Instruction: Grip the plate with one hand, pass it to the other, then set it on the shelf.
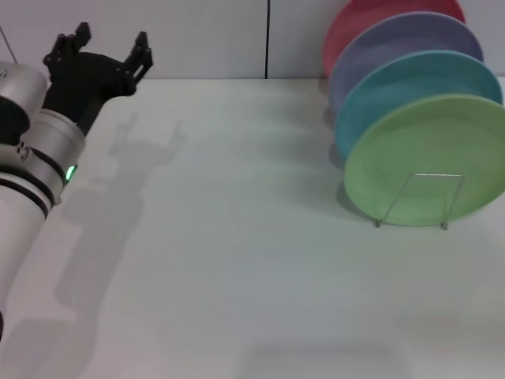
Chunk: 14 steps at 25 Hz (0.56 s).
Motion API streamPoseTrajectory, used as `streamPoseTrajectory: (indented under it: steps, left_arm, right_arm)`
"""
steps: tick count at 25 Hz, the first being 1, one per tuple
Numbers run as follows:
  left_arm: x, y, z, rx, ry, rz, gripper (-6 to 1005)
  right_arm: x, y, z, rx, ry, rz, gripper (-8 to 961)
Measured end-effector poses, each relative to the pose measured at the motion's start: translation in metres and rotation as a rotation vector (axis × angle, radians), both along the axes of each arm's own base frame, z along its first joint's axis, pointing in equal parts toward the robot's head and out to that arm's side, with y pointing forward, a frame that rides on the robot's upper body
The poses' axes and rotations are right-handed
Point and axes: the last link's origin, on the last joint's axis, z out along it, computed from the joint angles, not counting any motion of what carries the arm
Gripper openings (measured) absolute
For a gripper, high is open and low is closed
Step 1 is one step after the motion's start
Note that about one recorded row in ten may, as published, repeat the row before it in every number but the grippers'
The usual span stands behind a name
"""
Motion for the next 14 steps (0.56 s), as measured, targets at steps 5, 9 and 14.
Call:
streamPoseTrajectory:
  steps: [5, 9, 14]
  left_arm:
    - [-0.010, -0.001, 0.004, 0.076, 0.011, -0.017, 813]
    - [-0.024, -0.004, 0.007, 0.148, 0.033, -0.029, 813]
    - [-0.054, -0.017, 0.012, 0.231, -0.007, -0.035, 813]
  right_arm:
    - [0.072, -0.049, -0.054, 0.237, 0.140, -0.042, 733]
    - [0.101, -0.065, -0.093, 0.331, 0.194, -0.229, 735]
    - [0.124, -0.074, -0.128, 0.388, 0.253, -0.480, 736]
